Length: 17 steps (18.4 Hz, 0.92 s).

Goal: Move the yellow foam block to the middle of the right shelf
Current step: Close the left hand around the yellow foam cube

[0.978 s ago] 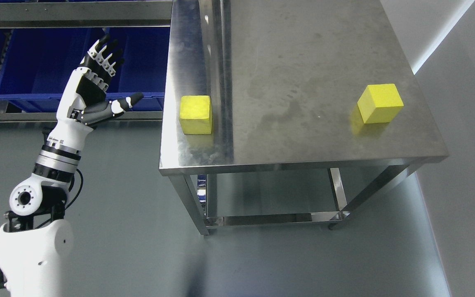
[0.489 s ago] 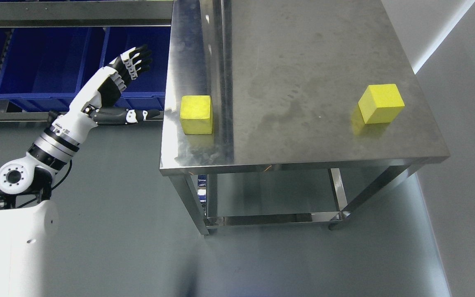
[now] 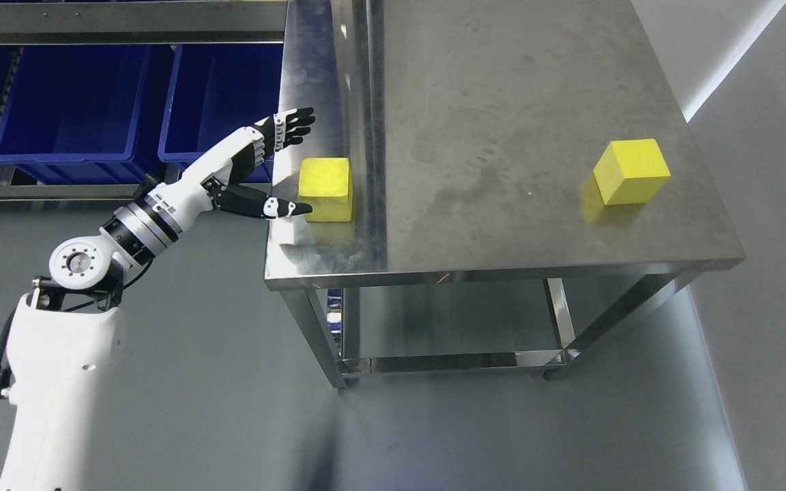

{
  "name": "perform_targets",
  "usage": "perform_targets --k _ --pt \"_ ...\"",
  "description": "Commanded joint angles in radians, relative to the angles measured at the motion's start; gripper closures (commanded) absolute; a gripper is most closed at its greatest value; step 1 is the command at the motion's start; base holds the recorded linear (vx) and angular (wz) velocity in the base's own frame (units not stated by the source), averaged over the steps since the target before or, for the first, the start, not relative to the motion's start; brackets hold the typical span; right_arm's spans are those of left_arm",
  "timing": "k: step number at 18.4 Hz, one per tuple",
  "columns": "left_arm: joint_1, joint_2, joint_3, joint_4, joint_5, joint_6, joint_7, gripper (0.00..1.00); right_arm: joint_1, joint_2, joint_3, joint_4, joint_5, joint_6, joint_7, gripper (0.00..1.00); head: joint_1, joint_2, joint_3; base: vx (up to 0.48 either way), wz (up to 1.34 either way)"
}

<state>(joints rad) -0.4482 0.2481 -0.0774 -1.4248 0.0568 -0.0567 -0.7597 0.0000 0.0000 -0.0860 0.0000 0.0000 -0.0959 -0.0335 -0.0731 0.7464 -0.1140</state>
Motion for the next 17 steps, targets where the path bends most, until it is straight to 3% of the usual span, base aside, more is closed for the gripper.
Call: perform_targets --k 1,6,9,12,16,17 --pt "-0.107 -0.067 -0.156 0.245 -0.069 0.000 -0.001 0.01 0.002 -0.017 0.000 -0.017 0.003 0.001 0.000 0.00 0.0000 0.000 0.000 0.000 0.00" --pt "-0.165 -0.124 -0.189 0.331 -0.118 0.000 -0.009 0.01 0.002 -0.017 0.000 -0.017 0.003 0.001 0.000 0.00 0.0000 0.000 0.000 0.000 0.00" --pt "-0.172 -0.144 -0.199 0.337 -0.121 0.000 -0.033 0.07 0.002 -0.017 0.000 -0.017 0.005 0.001 0.000 0.00 0.0000 0.000 0.000 0.000 0.00" --pt "-0.172 -0.159 -0.185 0.339 -0.117 0.000 -0.038 0.24 0.002 -0.017 0.000 -0.017 0.003 0.001 0.000 0.00 0.0000 0.000 0.000 0.000 0.00" --pt "-0.168 -0.180 -0.104 0.339 -0.103 -0.002 -0.041 0.57 0.002 -0.017 0.000 -0.017 0.003 0.001 0.000 0.00 0.0000 0.000 0.000 -0.007 0.08" --pt "-0.168 -0.196 -0.076 0.339 -0.103 -0.003 -0.041 0.59 0.002 -0.017 0.000 -0.017 0.003 0.001 0.000 0.00 0.0000 0.000 0.000 -0.007 0.07"
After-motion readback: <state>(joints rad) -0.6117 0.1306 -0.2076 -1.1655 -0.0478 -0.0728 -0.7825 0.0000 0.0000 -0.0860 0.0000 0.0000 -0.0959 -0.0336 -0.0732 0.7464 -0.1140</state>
